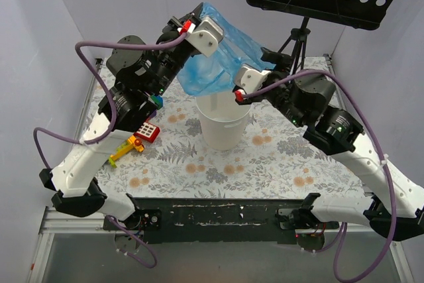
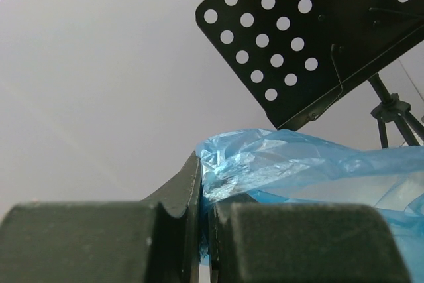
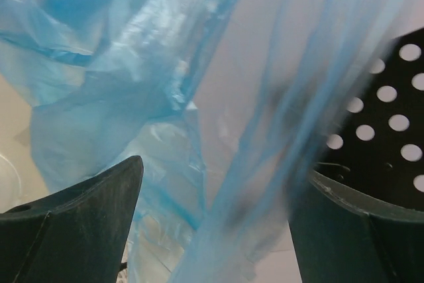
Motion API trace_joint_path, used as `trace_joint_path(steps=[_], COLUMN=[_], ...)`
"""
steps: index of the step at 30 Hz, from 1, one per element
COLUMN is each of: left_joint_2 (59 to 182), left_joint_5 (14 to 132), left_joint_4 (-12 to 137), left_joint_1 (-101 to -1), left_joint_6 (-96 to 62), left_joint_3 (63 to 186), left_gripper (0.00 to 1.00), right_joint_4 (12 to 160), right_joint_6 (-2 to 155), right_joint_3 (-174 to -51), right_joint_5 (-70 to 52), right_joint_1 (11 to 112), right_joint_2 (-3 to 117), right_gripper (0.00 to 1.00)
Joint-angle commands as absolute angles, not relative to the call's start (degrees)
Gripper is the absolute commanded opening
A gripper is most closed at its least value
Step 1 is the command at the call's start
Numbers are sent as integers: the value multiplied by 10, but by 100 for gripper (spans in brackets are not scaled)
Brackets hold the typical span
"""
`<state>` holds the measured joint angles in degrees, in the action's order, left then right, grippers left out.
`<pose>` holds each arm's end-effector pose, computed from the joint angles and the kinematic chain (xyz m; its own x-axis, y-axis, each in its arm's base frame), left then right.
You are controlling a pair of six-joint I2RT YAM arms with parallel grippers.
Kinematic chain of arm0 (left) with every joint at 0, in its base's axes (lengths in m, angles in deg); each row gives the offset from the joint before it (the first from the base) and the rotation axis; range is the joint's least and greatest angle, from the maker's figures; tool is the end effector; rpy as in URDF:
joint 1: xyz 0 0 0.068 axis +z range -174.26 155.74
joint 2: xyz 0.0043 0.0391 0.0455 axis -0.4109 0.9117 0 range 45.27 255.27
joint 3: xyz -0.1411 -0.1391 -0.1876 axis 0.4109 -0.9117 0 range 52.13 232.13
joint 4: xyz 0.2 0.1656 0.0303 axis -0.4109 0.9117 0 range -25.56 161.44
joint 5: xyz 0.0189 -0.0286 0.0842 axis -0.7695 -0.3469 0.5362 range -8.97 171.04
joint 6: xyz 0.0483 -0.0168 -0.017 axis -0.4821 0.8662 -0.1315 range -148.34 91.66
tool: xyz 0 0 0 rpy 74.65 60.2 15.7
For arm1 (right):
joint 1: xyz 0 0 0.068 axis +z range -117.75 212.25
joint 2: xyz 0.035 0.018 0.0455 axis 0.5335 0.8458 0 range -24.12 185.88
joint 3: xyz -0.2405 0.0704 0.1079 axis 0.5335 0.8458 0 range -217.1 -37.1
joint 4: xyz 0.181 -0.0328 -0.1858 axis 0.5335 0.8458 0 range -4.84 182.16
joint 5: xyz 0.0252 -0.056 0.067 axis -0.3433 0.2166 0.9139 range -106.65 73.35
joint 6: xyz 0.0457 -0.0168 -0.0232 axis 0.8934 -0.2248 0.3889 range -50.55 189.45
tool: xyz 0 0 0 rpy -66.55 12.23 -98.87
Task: Put the trash bags into the trash bin
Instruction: Place the trash bag in the trash bin.
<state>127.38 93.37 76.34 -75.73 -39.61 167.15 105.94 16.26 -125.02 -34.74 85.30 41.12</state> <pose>0.1669 -0.1973 0.5975 0.3441 -0.1256 -0.9305 0.5840 0.8046 0.1073 0.1411 0.1692 0.5067 0.4710 -0.6400 -0.6071 -0.3274 0.5122 -0.7940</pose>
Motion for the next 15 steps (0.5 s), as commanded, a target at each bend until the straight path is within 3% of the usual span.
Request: trace_joint_path(steps=[1, 7, 15], left_joint_2=[1230, 1187, 1184], left_joint_5=[916, 882, 867], left_joint_4=[718, 658, 603], left_joint_1=[-755, -755, -755], left_joint_6=[-409, -417, -402], left_joint_3=[1629, 1558, 1550], left_gripper=[0, 0, 0], right_joint_4=[990, 1067, 1092], right_joint_6=[163, 208, 283], right_joint_3=[-1251, -1303, -1231], right_joint_5=[-381, -314, -237], right_joint_1=[847, 814, 752], right_joint_2=[368, 384, 384], right_gripper=[88, 82, 74])
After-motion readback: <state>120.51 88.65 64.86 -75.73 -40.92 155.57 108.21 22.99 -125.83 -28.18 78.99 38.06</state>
